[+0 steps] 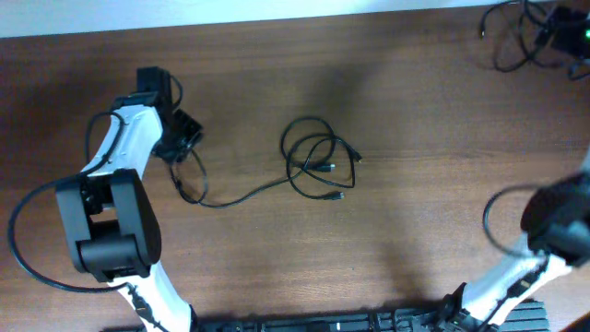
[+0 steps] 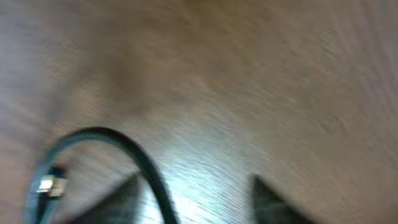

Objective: Untangle cables
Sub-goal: 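Grasp a second cable with the right gripper and move it to the upper right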

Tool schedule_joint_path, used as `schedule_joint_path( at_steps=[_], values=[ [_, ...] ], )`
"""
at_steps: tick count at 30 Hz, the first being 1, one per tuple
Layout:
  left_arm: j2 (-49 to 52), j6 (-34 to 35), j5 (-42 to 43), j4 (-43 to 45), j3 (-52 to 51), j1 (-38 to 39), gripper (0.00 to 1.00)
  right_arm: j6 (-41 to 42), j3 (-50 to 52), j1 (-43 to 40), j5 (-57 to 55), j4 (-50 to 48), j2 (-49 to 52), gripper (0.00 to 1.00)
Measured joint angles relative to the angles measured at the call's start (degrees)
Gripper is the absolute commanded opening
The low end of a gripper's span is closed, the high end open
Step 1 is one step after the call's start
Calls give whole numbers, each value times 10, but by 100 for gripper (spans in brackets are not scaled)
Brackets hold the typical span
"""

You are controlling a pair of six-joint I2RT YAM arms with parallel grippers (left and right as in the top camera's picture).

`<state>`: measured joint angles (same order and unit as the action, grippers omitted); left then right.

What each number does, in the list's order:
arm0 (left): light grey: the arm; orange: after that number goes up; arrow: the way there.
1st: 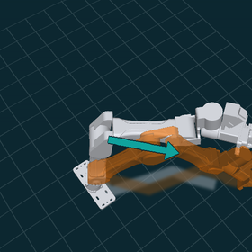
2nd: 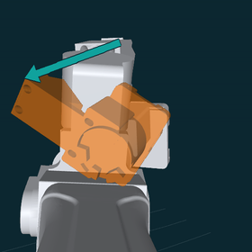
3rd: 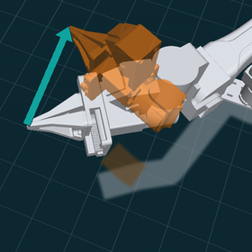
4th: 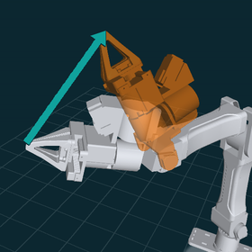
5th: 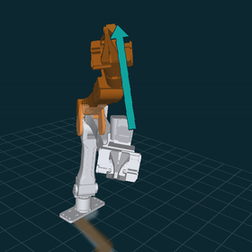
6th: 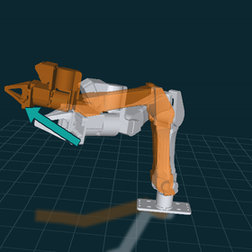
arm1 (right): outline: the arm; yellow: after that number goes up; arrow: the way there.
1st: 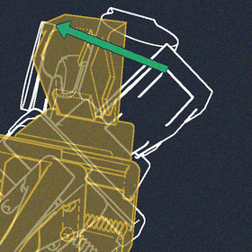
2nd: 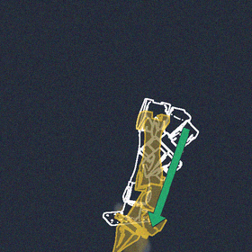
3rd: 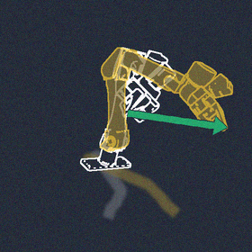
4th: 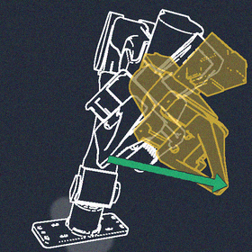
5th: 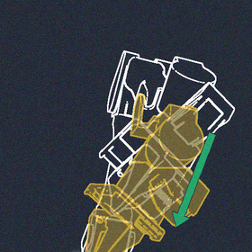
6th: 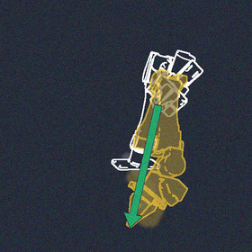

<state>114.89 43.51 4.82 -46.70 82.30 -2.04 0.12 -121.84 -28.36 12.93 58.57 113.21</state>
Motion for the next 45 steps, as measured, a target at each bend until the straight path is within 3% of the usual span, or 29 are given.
schedule_joint_path(
  at_steps=[2,4,7,9,12,15,18,20,23,24,25,26,27,28,30,32,35,36,39,40,41,45],
  values=[
    [0,-11,21,8,0,22,99,1,-10,43,53,133,-54,99],
    [0,-14,34,-10,1,28,99,-15,-5,114,97,230,-43,99],
    [-7,-146,152,-19,2,10,99,-73,-4,275,119,341,-41,99],
    [-43,-179,133,-41,2,1,99,-90,-4,334,115,365,-41,99],
    [-231,-207,33,-78,10,-7,99,-96,-4,470,87,384,-41,99],
    [-357,-215,-40,-111,13,-7,99,-30,-1,579,-5,383,-41,99],
    [-432,-216,-71,-123,13,-7,99,63,28,675,-102,313,-43,99],
    [-472,-217,-80,-134,13,-7,99,125,135,725,-180,189,-49,99],
    [-513,-217,-100,-158,13,-7,99,149,306,736,-215,50,-51,98],
    [-517,-217,-105,-160,13,-7,99,151,361,736,-220,22,-47,94],
    [-517,-216,-109,-161,13,-7,99,151,393,736,-223,-3,-47,81],
    [-516,-211,-108,-163,13,-7,99,148,425,736,-227,-34,-45,56],
    [-511,-205,-103,-165,13,-7,99,144,454,736,-229,-73,-45,16],
    [-501,-199,-90,-168,13,-7,99,143,474,736,-230,-94,-45,4],
    [-464,-195,-61,-177,13,-7,99,138,484,736,-234,-109,-45,4],
    [-417,-192,-33,-184,13,-7,100,134,447,732,-246,-47,-43,4],
    [-320,-190,19,-185,13,-5,99,134,261,693,-254,82,-49,4],
    [-286,-190,37,-184,13,-1,94,134,196,676,-255,111,-54,4],
    [-173,-186,62,-174,12,42,38,127,47,620,-253,172,-71,4],
    [-138,-185,66,-159,12,59,14,118,15,602,-253,175,-72,4],
    [-113,-184,69,-144,12,73,0,109,-10,574,-253,177,-72,4],
    [-9,-184,69,-123,12,109,0,98,-93,404,-250,188,-71,4]
  ],
)
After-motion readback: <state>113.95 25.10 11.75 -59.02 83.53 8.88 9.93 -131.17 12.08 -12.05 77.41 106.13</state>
